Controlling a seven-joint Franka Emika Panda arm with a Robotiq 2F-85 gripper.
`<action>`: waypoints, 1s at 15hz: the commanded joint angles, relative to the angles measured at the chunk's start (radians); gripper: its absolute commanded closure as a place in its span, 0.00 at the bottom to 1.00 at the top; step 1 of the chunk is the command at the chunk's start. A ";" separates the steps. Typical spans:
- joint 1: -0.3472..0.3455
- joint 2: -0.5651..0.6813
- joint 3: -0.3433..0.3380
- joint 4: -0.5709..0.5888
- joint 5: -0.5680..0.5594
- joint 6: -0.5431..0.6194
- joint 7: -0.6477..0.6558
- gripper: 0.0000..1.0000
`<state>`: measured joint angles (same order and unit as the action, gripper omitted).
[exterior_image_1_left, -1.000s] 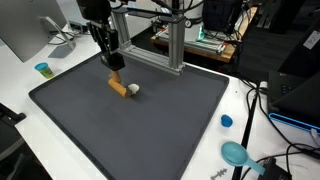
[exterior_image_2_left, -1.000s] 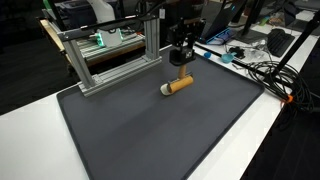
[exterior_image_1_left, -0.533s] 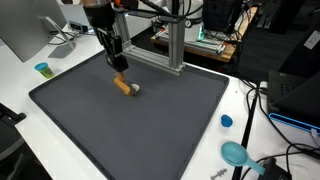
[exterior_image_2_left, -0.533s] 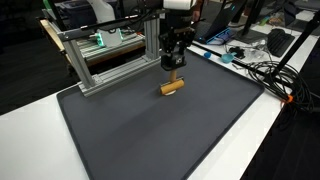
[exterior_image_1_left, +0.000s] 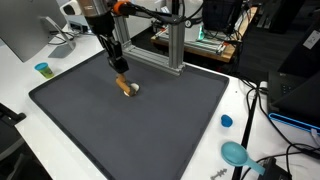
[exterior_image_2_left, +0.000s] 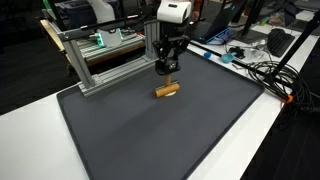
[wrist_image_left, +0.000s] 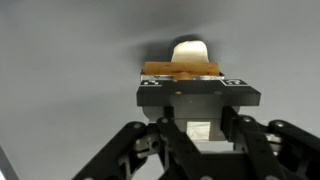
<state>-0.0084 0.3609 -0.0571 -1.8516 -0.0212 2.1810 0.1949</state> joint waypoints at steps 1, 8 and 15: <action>0.002 0.035 -0.002 0.018 -0.002 -0.093 0.006 0.79; 0.006 0.073 0.005 0.050 -0.002 -0.203 0.004 0.79; 0.041 -0.159 0.042 -0.063 -0.094 -0.320 -0.166 0.79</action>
<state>0.0075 0.3642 -0.0381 -1.8266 -0.0569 1.9214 0.1021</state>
